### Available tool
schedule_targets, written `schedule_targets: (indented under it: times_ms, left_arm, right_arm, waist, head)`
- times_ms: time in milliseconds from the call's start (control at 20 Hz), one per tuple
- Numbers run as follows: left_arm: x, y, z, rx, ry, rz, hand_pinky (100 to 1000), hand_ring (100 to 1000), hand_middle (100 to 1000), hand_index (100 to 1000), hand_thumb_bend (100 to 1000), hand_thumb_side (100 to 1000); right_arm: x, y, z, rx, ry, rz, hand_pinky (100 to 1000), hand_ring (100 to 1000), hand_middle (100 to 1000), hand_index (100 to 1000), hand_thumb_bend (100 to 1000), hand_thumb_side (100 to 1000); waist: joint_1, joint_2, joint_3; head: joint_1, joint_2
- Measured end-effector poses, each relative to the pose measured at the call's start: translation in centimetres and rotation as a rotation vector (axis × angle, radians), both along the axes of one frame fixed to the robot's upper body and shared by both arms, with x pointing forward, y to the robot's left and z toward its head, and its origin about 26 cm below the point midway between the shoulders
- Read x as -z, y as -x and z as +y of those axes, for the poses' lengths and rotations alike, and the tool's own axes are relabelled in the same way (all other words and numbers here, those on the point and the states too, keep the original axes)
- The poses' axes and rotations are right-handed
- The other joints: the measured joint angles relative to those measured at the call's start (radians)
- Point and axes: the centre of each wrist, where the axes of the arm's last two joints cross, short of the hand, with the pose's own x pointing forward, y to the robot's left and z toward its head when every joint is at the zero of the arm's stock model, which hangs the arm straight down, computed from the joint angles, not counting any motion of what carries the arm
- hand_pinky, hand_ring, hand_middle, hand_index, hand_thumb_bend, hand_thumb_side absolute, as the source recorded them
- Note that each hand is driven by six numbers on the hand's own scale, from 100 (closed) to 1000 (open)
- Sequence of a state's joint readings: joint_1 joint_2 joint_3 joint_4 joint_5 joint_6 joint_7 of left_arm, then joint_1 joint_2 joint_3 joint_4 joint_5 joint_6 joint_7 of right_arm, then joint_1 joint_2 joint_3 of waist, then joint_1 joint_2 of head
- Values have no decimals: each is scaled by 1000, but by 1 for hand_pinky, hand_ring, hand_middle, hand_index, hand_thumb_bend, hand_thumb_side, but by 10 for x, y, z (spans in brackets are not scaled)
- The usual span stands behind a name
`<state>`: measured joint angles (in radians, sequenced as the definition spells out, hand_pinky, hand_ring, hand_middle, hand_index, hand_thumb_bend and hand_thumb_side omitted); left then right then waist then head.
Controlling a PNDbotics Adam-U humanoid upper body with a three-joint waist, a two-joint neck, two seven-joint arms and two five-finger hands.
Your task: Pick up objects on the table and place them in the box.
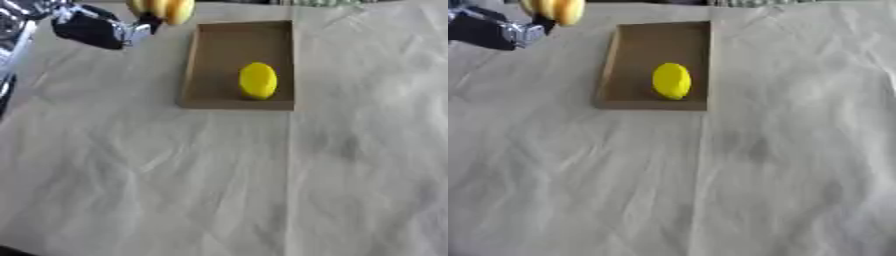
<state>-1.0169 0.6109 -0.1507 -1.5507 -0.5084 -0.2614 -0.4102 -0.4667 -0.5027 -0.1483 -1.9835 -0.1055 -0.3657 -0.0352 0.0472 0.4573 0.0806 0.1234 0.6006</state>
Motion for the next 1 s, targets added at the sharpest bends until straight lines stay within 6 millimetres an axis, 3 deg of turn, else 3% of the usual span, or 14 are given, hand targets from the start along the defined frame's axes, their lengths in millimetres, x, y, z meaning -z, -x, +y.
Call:
schedule_targets:
  times_ms: [250, 550, 650, 900, 1000]
  left_arm:
    - [17, -39, -13, -15, 41, 91, 793, 649, 569, 687, 100, 100]
    - [35, -62, -26, 15, 54, 162, 815, 670, 595, 714, 100, 100]
    - [40, -66, -28, 26, 37, 184, 825, 699, 626, 741, 155, 100]
    - [54, -77, -27, -21, -44, 232, 916, 853, 799, 898, 373, 100]
    - [58, -80, -26, -58, -81, 246, 942, 894, 881, 932, 394, 148]
  right_arm:
    - [-3, -1, 4, -23, -8, -9, 921, 843, 658, 853, 100, 606]
    - [-4, -2, 7, -43, -11, -11, 921, 843, 659, 853, 100, 606]
    - [-5, -2, 9, -50, -13, -13, 921, 843, 658, 853, 100, 607]
    - [-5, -3, 10, -60, -10, -11, 922, 843, 659, 852, 100, 607]
    - [-5, -3, 10, -60, -9, -10, 922, 844, 658, 852, 100, 607]
  waist:
    - [0, 5, -19]
    - [0, 9, -38]
    - [2, 10, -42]
    - [7, 10, -48]
    - [7, 10, -48]
  head:
    - [9, -6]
    - [7, -13]
    - [7, -13]
    - [5, -13]
    - [4, -12]
